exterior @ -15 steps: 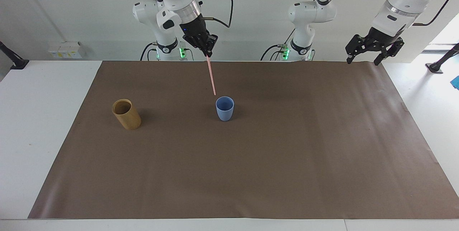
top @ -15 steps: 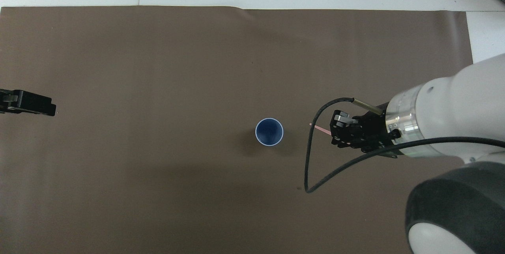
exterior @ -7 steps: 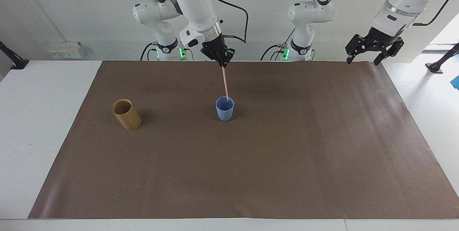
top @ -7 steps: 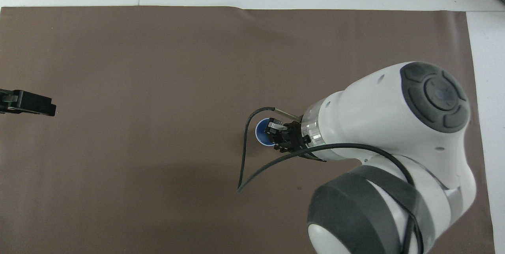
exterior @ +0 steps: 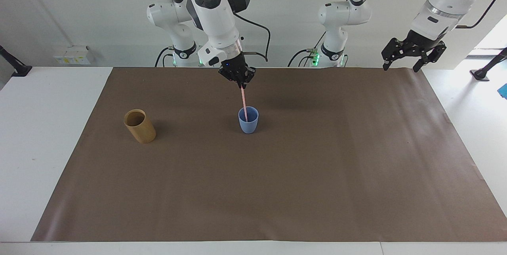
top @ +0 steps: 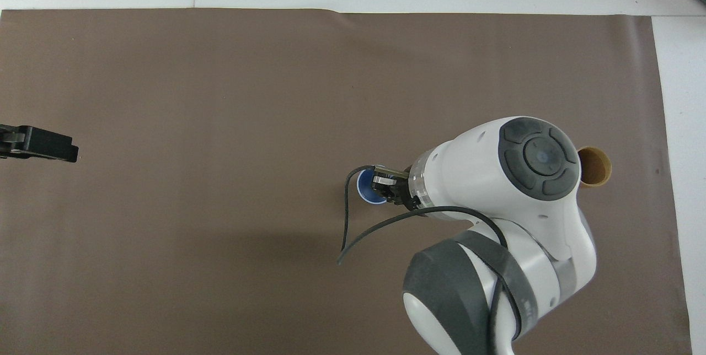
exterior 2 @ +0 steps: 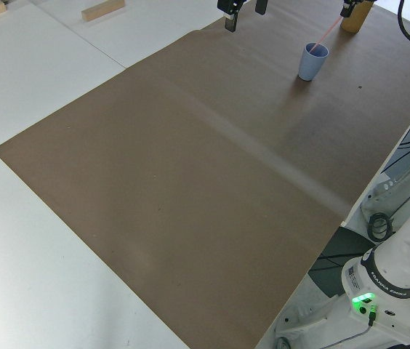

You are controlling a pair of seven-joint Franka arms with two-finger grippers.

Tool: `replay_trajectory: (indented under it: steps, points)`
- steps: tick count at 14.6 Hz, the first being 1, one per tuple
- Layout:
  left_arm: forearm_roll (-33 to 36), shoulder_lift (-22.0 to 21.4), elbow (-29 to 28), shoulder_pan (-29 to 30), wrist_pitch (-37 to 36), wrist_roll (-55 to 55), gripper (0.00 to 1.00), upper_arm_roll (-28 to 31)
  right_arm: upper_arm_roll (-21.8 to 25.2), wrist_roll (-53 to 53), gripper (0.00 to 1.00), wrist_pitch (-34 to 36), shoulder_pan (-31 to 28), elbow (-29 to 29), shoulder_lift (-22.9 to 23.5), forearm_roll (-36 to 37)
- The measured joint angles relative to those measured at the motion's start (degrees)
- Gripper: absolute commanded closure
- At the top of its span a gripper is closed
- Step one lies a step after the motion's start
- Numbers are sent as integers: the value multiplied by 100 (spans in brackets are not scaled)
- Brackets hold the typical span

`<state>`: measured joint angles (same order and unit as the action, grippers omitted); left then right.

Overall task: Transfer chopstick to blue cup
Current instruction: 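Carry the pink chopstick over the blue cup and lower it in, then open the right gripper to release the chopstick into the blue cup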

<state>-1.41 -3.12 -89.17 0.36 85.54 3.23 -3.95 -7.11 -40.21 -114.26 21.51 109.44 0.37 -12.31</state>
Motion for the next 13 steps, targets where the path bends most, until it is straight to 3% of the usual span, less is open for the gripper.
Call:
replay_trajectory:
  steps: [2,3,4,7,13]
  points:
    - [0,0,0,0,0,0,0,0,-5,86,94,-80,1,128,-1,0]
    - [0,0,0,0,0,0,0,0,-8,97,78,-80,1,142,-4,-3]
    - [0,0,0,0,0,0,0,0,-8,98,52,-65,1,146,-8,-4]
    - [0,0,0,0,0,0,0,0,1,132,0,-55,-19,147,-17,0]
    - [0,0,0,0,0,0,0,0,41,462,0,-140,-378,-342,47,32]
